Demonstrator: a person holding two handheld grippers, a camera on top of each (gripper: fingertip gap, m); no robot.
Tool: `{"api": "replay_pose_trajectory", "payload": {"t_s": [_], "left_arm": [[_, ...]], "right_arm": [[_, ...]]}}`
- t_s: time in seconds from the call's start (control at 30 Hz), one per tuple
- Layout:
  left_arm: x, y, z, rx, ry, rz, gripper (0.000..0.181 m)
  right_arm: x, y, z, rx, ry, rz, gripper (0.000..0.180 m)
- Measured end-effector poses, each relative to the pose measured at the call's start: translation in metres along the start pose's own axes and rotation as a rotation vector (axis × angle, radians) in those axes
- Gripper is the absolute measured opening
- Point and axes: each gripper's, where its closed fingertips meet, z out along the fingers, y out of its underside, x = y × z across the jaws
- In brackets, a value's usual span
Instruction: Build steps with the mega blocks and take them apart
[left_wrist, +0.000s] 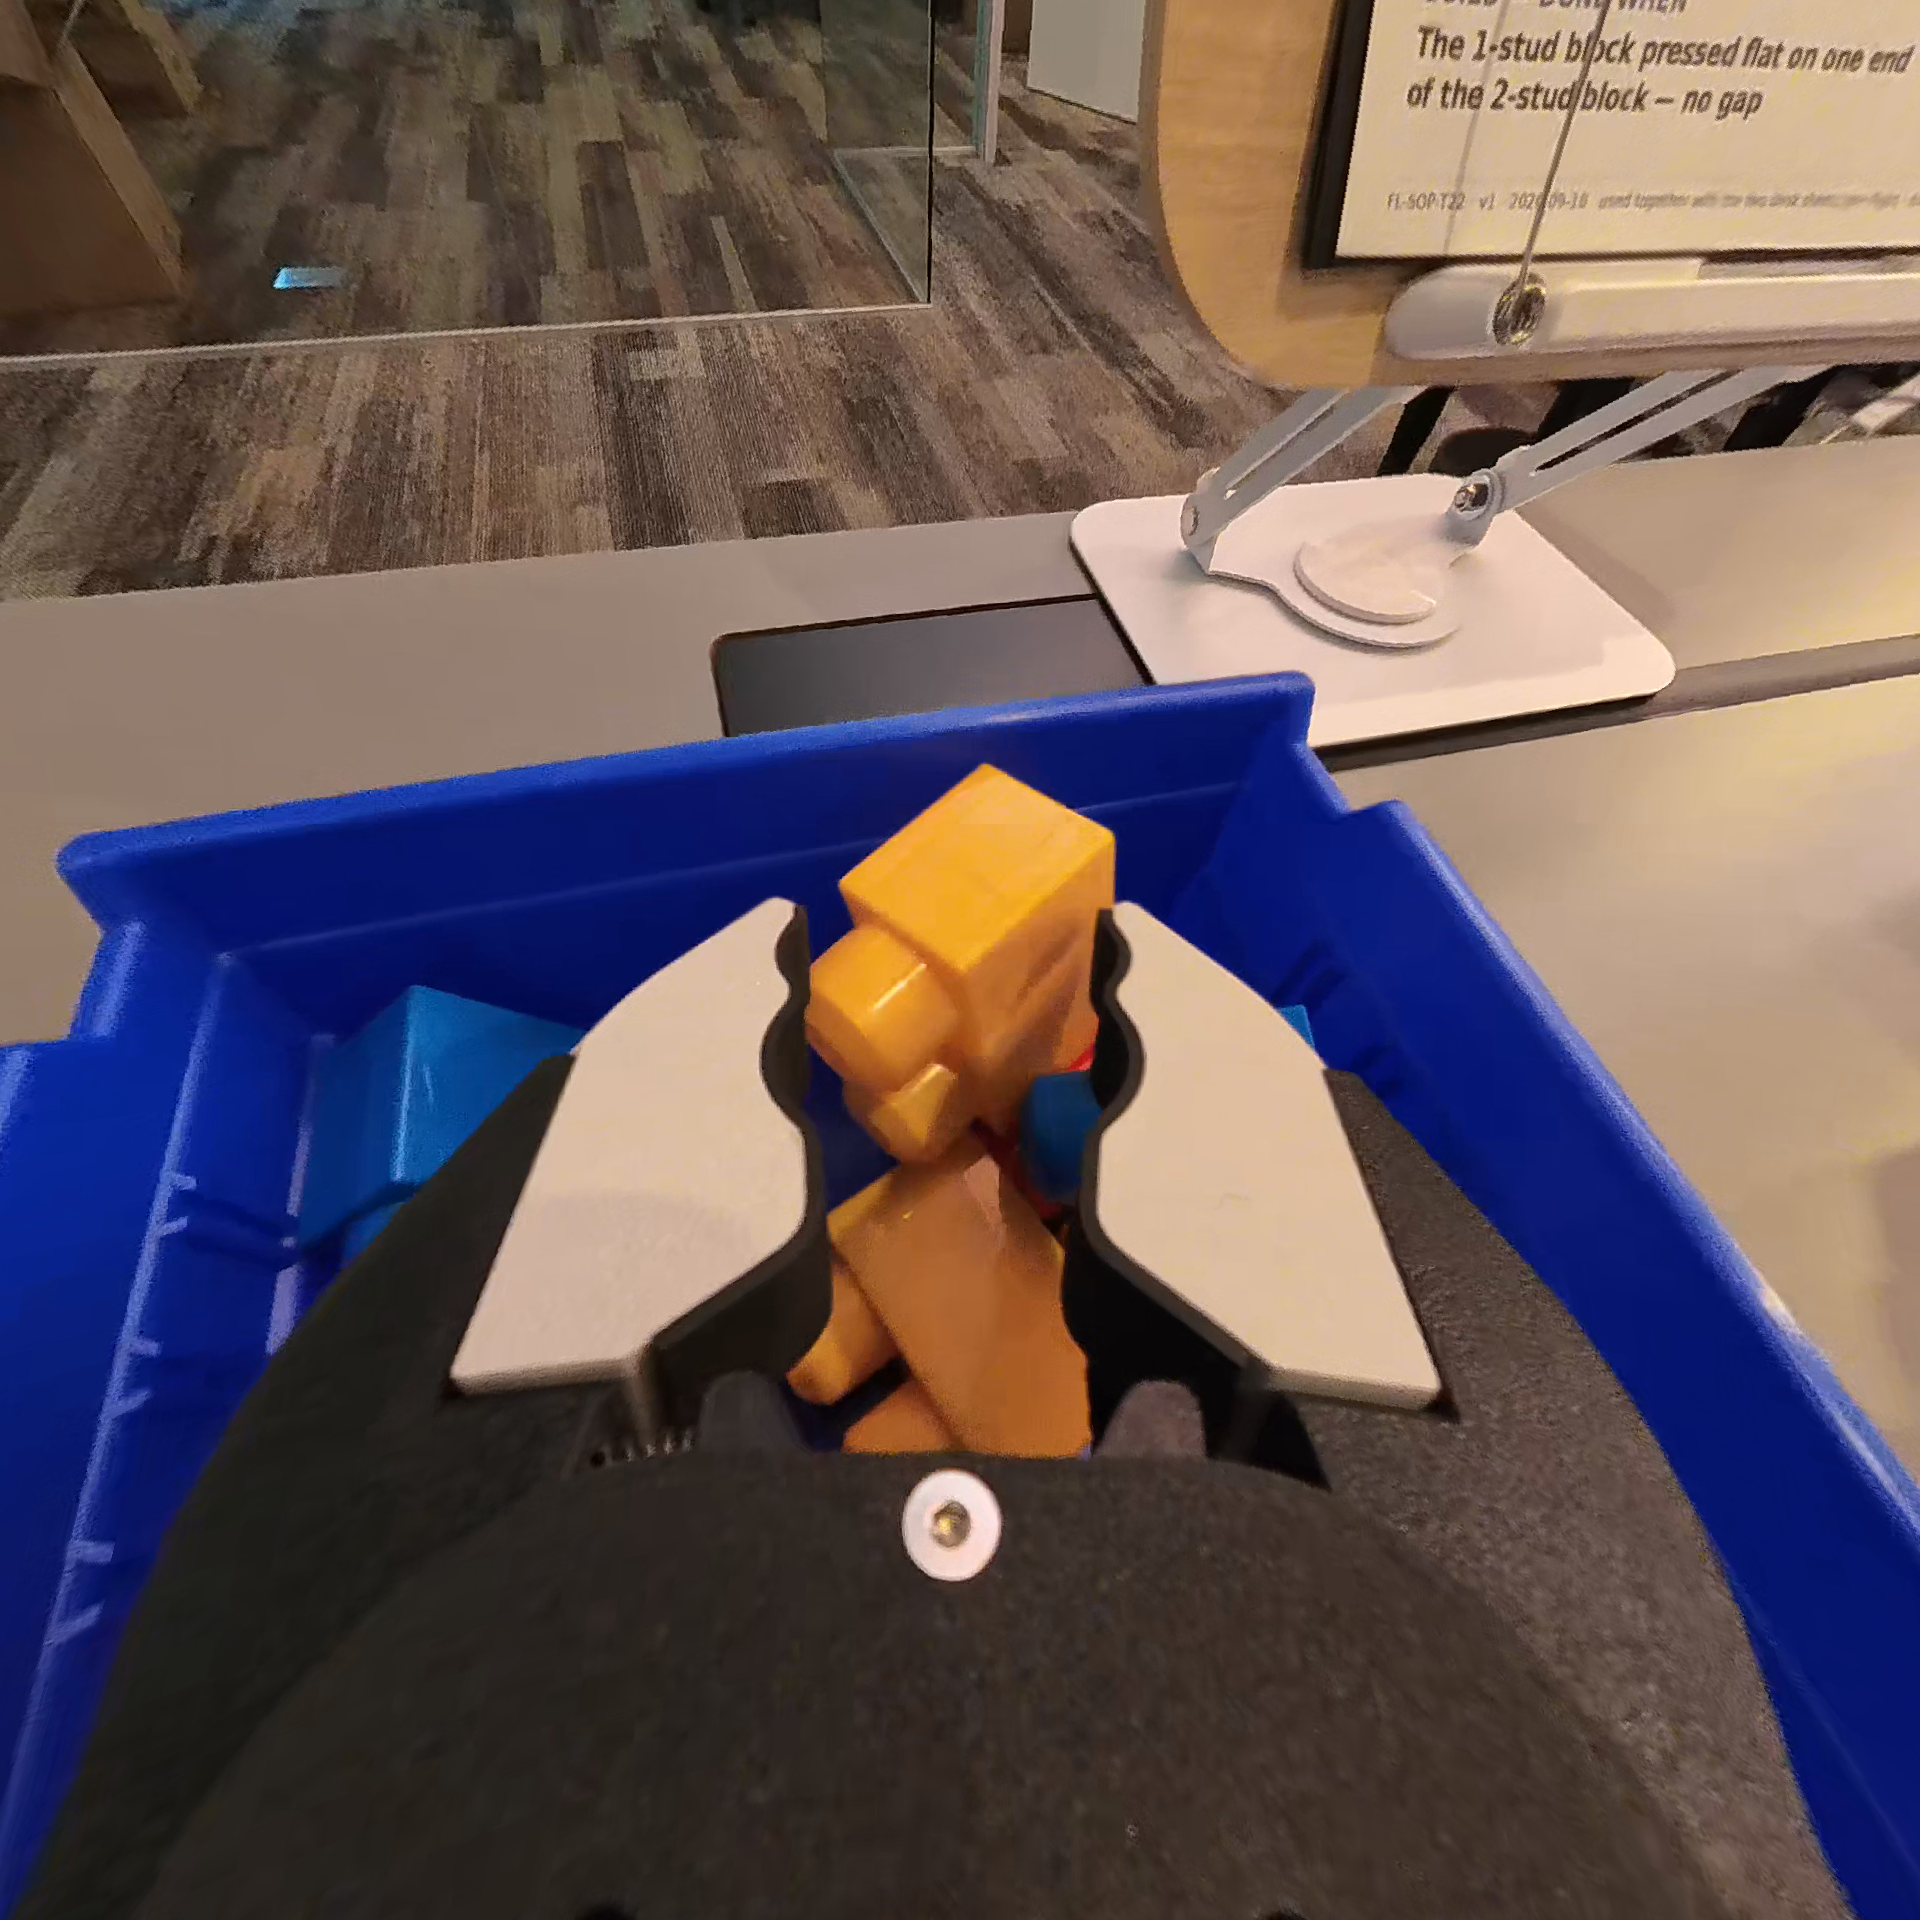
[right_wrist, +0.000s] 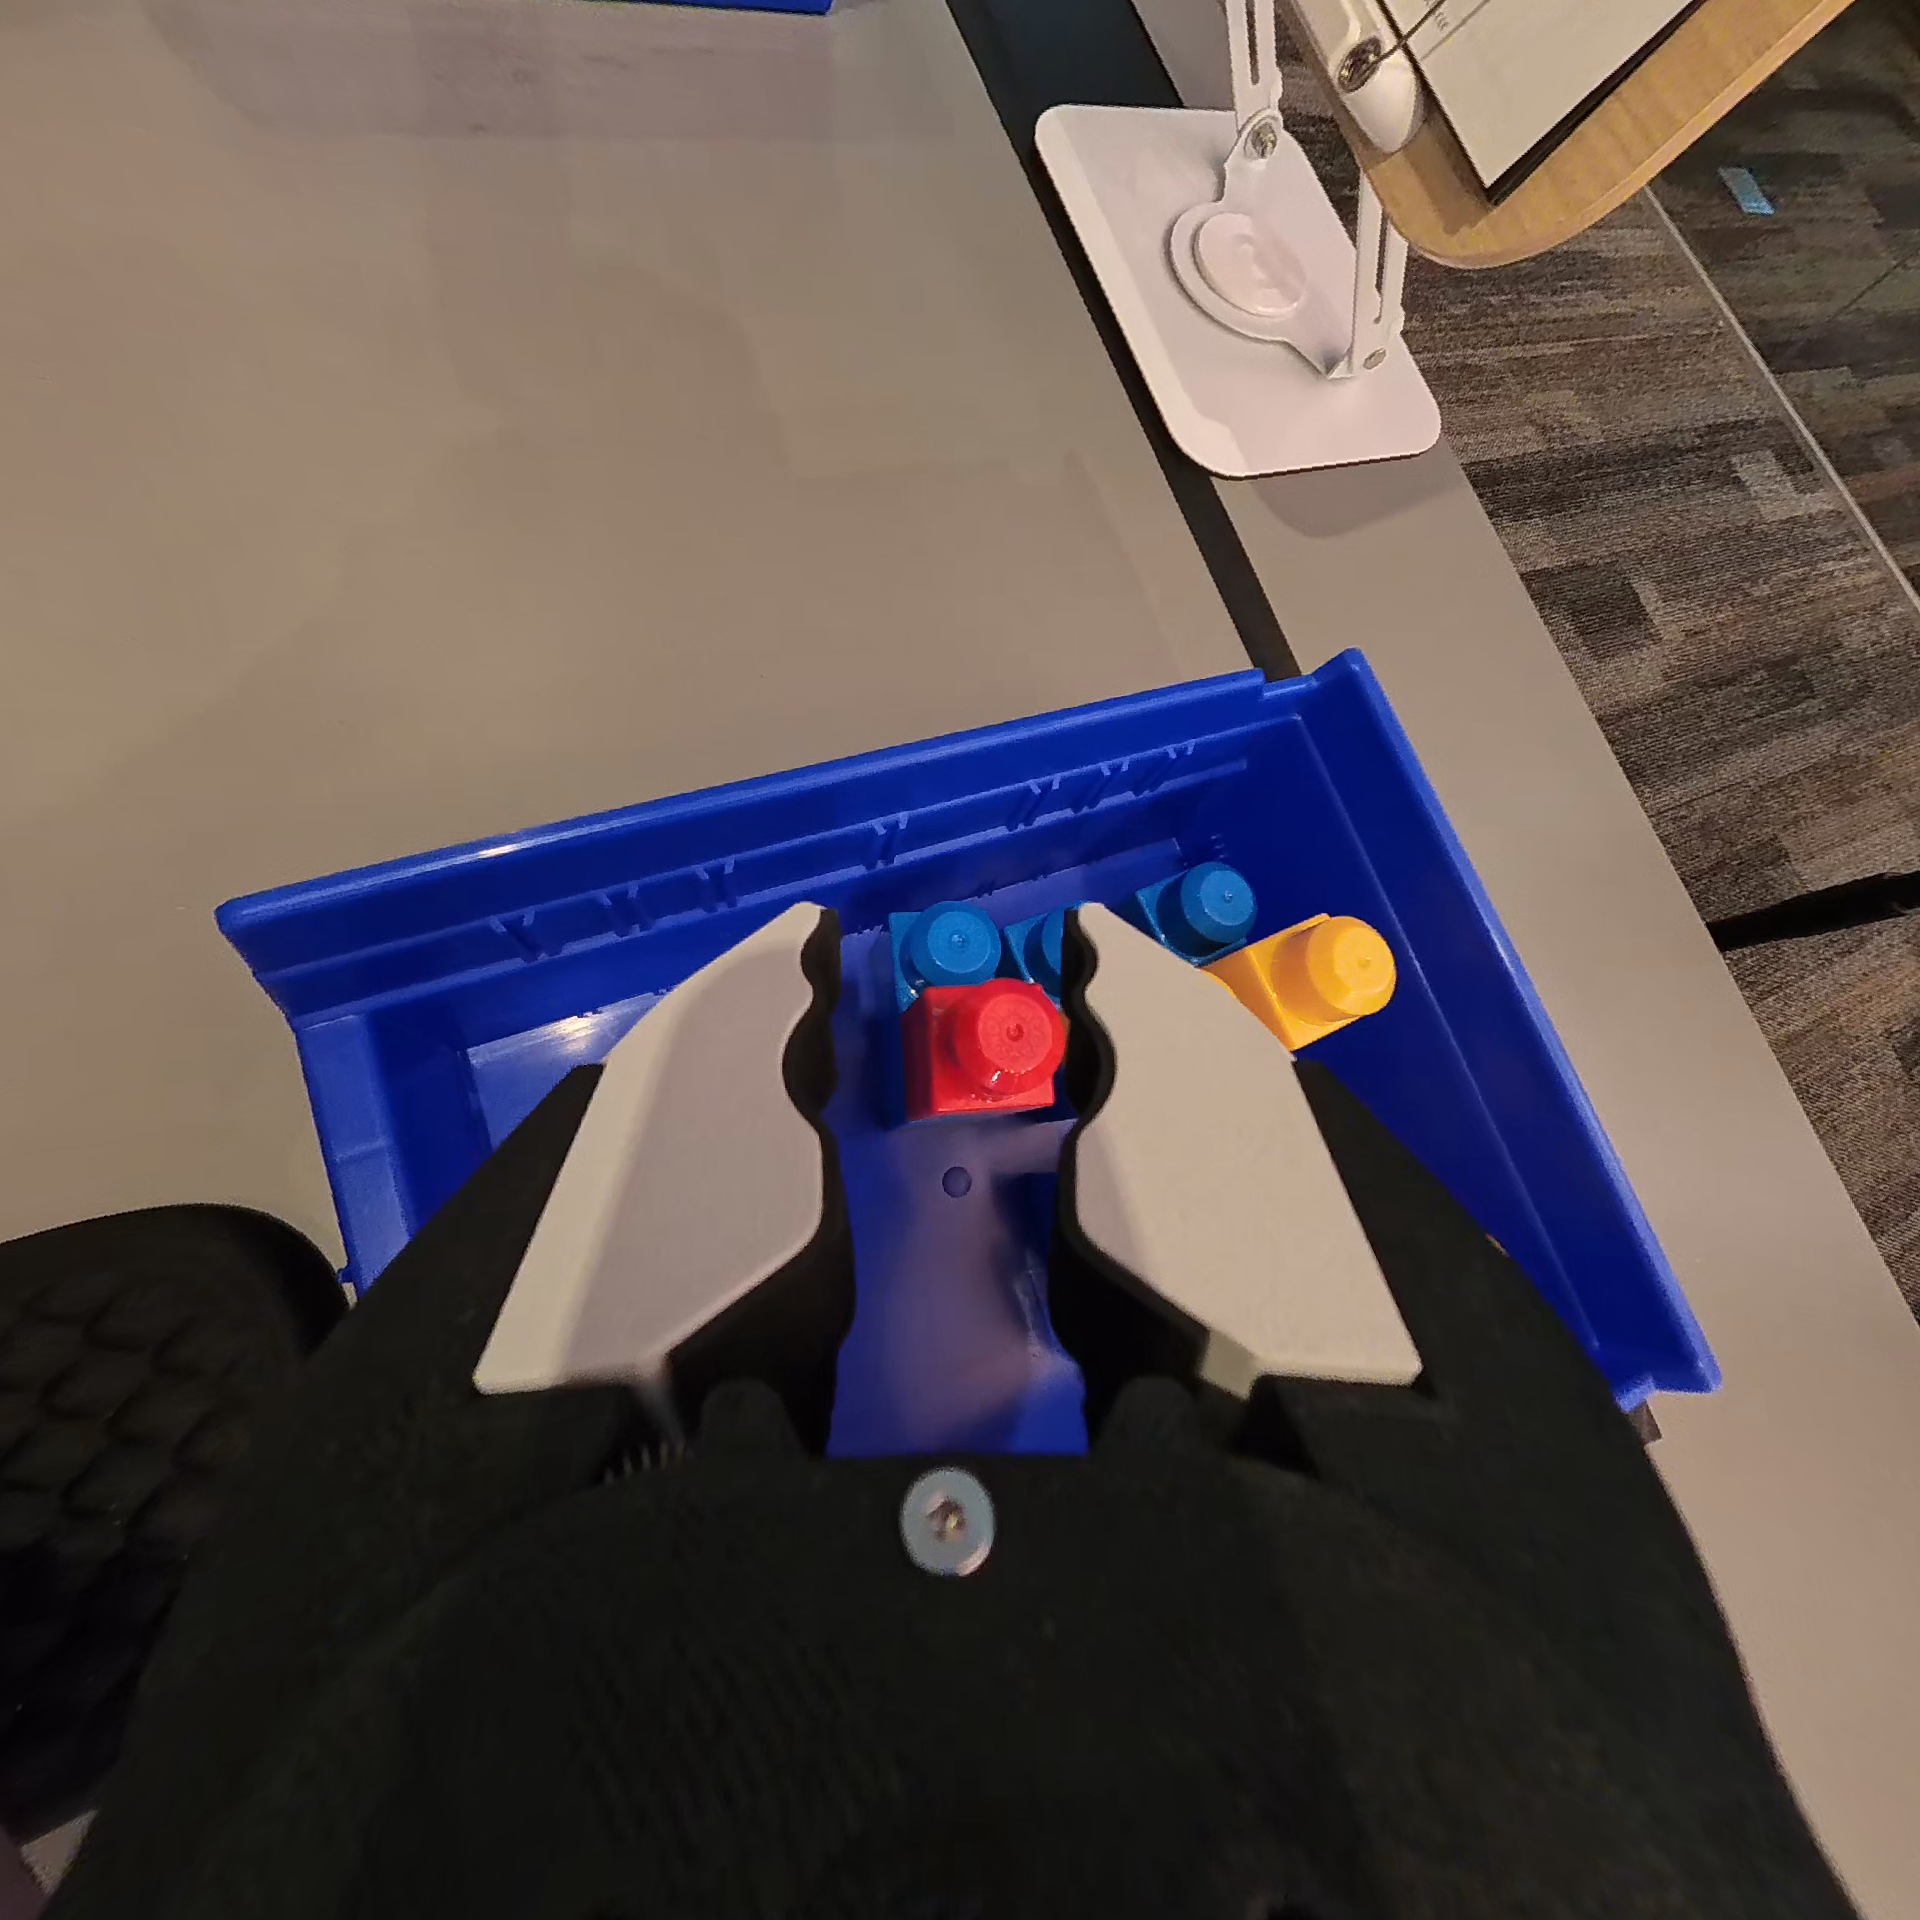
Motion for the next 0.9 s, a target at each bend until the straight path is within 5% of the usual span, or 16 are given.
{"api": "replay_pose_trajectory", "payload": {"t_s": [0.17,0.33,0.43,0.6,0.9], "left_arm": [[0.005,-0.001,0.005,-0.029,0.041,0.054,0.051],[0.007,0.005,0.015,-0.081,0.050,0.116,0.075],[0.008,-0.001,0.015,-0.045,0.043,0.131,0.057],[0.012,-0.002,0.012,-0.028,0.069,0.105,0.055],[0.055,-0.070,-0.062,0.204,0.126,0.225,0.054]], "right_arm": [[0.001,0.004,0.003,-0.021,-0.003,0.003,0.042],[-0.001,0.005,0.007,-0.040,-0.013,-0.002,0.043],[-0.001,0.007,0.009,-0.050,-0.012,-0.001,0.042],[-0.001,0.010,0.011,-0.064,-0.019,0.003,0.042],[0.002,0.005,0.006,-0.052,0.011,-0.011,0.042]]}}
